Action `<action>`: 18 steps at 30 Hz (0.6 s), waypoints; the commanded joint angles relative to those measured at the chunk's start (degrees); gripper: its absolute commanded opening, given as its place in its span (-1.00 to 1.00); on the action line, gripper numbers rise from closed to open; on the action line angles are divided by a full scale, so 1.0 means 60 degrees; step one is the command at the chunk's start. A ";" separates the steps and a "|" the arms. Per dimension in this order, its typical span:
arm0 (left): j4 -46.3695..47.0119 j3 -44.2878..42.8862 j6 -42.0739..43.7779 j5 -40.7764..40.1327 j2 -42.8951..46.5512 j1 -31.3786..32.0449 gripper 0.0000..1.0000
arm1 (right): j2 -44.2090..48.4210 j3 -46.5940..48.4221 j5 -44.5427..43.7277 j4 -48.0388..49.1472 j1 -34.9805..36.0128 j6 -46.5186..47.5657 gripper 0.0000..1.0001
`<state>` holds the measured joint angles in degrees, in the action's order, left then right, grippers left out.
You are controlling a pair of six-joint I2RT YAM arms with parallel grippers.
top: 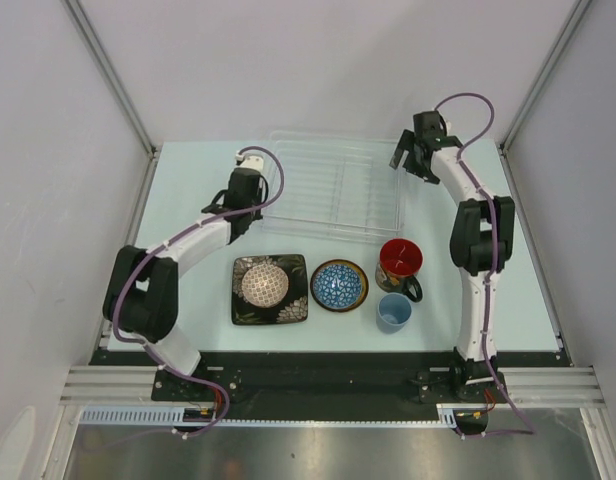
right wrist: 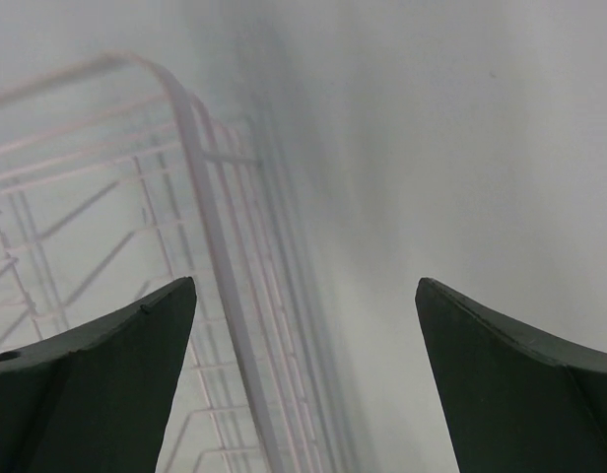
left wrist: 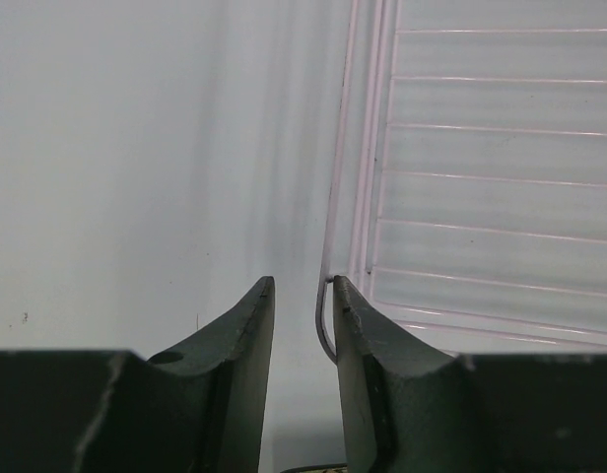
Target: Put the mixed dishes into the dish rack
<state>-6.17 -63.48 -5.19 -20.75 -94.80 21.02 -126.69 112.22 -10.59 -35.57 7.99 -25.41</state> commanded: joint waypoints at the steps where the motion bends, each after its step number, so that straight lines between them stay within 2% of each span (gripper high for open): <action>1: -0.0392 0.0546 0.0338 0.0016 0.0493 -0.0324 -0.31 | -0.1511 0.2239 0.0446 -0.1233 0.0192 0.0279 1.00; 5: -0.0436 0.0970 0.0411 0.0090 0.0742 -0.0353 -0.32 | -0.2262 0.3704 0.0871 -0.1425 0.0280 0.0368 0.99; 8: -0.0480 0.1234 0.0440 0.0177 0.0961 -0.0368 -0.32 | -0.2628 0.4131 0.1208 -0.1323 0.0294 0.0280 0.99; 14: -0.0699 0.1498 0.0426 0.0382 0.1181 -0.0382 -0.33 | -0.2615 0.3768 0.2684 0.0052 0.0353 -0.0013 0.99; 18: -0.0772 0.1703 0.0411 0.0573 0.1328 -0.0382 -0.33 | -0.2936 0.4247 0.3477 0.0874 0.0353 -0.0320 1.00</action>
<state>-4.67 -55.83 -3.92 -19.03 -88.05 19.40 -142.98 133.73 2.59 -37.74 9.78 -25.12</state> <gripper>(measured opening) 0.336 0.995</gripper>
